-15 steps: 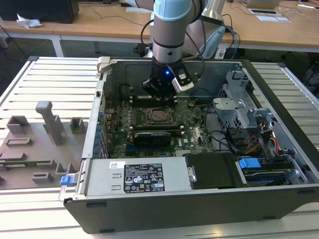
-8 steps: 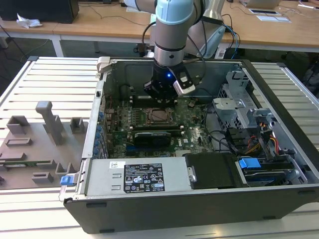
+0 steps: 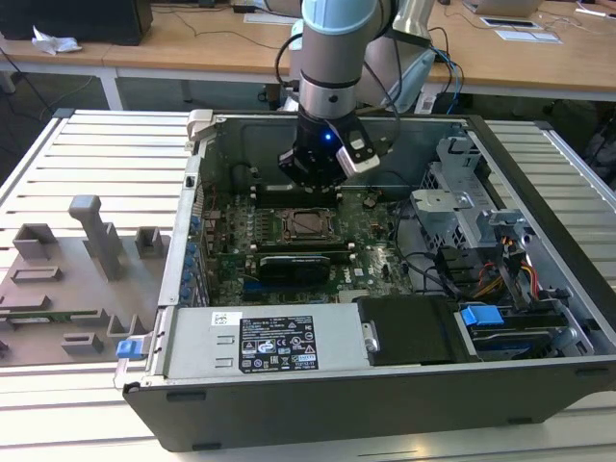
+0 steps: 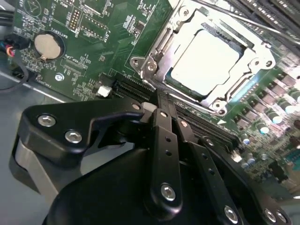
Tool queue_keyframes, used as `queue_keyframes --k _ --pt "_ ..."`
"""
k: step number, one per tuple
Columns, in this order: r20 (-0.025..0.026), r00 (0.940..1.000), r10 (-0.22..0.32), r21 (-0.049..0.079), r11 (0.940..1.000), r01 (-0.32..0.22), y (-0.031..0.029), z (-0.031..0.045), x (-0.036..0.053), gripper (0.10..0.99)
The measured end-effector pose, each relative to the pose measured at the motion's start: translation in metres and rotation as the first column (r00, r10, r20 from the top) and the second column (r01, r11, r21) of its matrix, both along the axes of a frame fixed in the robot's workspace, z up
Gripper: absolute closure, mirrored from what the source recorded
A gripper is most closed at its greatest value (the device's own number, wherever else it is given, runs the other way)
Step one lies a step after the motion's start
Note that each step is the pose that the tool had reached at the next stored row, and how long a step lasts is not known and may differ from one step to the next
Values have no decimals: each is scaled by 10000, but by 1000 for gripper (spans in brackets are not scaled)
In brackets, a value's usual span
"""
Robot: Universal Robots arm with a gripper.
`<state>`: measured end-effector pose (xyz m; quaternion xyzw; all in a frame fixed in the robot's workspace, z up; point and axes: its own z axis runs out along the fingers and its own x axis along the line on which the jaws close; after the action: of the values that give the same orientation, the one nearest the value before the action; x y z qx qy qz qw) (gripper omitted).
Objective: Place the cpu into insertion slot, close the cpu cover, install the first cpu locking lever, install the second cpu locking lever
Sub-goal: 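Install the first cpu locking lever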
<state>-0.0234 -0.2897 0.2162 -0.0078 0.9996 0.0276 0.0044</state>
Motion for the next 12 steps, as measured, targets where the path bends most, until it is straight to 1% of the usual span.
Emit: queue_keyframes --k 1,3,4,5,7,8,10,12 --pt "0 10000 1 -62 10000 -1 -13 6 0 980" --pt "-2 10000 -1 -234 9997 1 -51 12 -1 980" --pt "-1 10000 -1 -341 9994 1 -92 13 -1 980" --pt "-1 10000 -2 -396 9992 2 -137 13 -2 980" --pt "-2 10000 1 -455 9990 -1 -247 13 -5 980" --pt "-1 10000 -1 -458 9989 1 -278 13 -6 980" --pt "0 10000 -1 -457 9990 1 -310 14 -6 980" --pt "-1 10000 -3 -459 9989 3 -314 38 -6 980"
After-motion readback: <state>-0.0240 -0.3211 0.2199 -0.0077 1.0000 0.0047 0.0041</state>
